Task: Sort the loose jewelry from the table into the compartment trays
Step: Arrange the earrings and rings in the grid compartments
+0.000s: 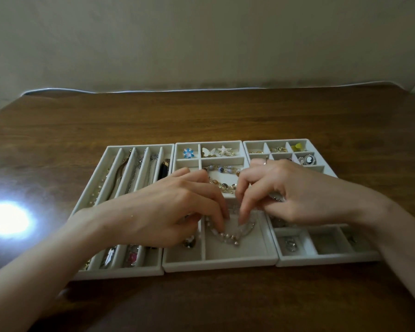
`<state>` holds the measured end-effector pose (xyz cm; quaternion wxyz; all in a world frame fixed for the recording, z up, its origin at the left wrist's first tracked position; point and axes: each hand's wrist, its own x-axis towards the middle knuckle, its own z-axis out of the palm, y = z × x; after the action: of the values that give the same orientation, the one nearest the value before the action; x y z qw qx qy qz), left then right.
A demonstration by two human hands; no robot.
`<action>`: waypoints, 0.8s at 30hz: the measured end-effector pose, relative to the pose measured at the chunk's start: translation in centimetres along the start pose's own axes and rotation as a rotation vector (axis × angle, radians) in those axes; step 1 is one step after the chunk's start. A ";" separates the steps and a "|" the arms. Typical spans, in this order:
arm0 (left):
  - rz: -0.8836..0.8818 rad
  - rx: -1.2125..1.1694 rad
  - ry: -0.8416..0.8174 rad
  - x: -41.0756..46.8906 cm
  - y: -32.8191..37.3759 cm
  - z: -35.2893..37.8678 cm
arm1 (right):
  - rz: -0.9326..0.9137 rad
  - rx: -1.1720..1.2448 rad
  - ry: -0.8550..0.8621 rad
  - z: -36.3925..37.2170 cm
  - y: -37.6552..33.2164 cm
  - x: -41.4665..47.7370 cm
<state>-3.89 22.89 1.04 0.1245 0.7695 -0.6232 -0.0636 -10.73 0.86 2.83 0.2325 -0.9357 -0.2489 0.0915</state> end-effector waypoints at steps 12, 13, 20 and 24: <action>-0.024 0.135 -0.023 -0.2 -0.1 -0.4 | -0.026 -0.218 -0.071 0.1 -0.4 0.2; -0.022 0.145 -0.021 -0.2 -0.1 -0.4 | -0.023 -0.220 -0.077 0.1 -0.4 0.2; -0.010 0.077 -0.052 -0.2 -0.1 -0.2 | 0.003 -0.192 -0.146 -0.2 -0.3 0.0; 0.008 0.015 -0.038 -0.1 0.1 -0.1 | 0.002 -0.153 -0.141 -0.1 -0.1 -0.1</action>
<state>-3.96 22.97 1.17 0.1068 0.7665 -0.6291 -0.0730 -10.80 0.88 2.96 0.1420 -0.9423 -0.2701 0.1379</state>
